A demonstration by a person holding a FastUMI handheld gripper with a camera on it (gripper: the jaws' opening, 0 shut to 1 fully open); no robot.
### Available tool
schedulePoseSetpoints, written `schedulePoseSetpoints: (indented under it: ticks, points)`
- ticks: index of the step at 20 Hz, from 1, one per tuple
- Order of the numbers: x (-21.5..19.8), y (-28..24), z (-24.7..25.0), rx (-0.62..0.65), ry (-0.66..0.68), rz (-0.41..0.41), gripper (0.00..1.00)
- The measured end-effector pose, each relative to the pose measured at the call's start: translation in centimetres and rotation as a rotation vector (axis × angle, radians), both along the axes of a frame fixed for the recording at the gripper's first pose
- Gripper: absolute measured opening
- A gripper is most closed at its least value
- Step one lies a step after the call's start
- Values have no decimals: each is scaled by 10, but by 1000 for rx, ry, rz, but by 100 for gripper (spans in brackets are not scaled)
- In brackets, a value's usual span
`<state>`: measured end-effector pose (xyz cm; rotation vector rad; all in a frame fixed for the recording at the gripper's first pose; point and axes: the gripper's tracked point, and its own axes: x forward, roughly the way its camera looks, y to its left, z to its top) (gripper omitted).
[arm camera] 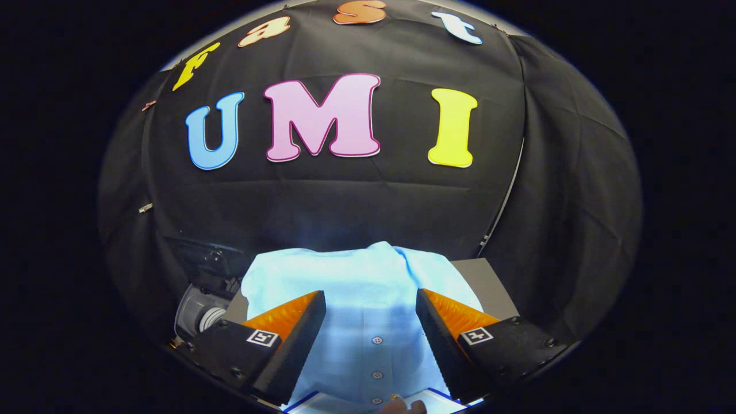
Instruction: Put the clothes into the washing machine and then close the washing machine lid.
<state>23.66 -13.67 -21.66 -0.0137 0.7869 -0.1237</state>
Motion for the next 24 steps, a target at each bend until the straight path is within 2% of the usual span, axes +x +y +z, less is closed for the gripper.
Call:
schedulePoseSetpoints:
  ticks: [4, 8, 14, 15, 18, 19, 20, 22, 24]
  points:
    - [-7, -7, -29, 22, 126, -19, 99]
    - [-11, -7, -38, 80, 184, -54, 99]
    - [-10, 1, -43, 92, 280, 1, 98]
    - [-7, 5, -45, 109, 295, 9, 90]
    - [-6, 12, -46, 159, 340, 32, 31]
    - [-3, 12, -45, 180, 332, 25, 30]
    - [-4, 11, -42, 213, 335, 6, 8]
    - [-1, 10, -43, 257, 305, -11, 8]
    - [-3, 9, -43, 246, 278, 5, 5]
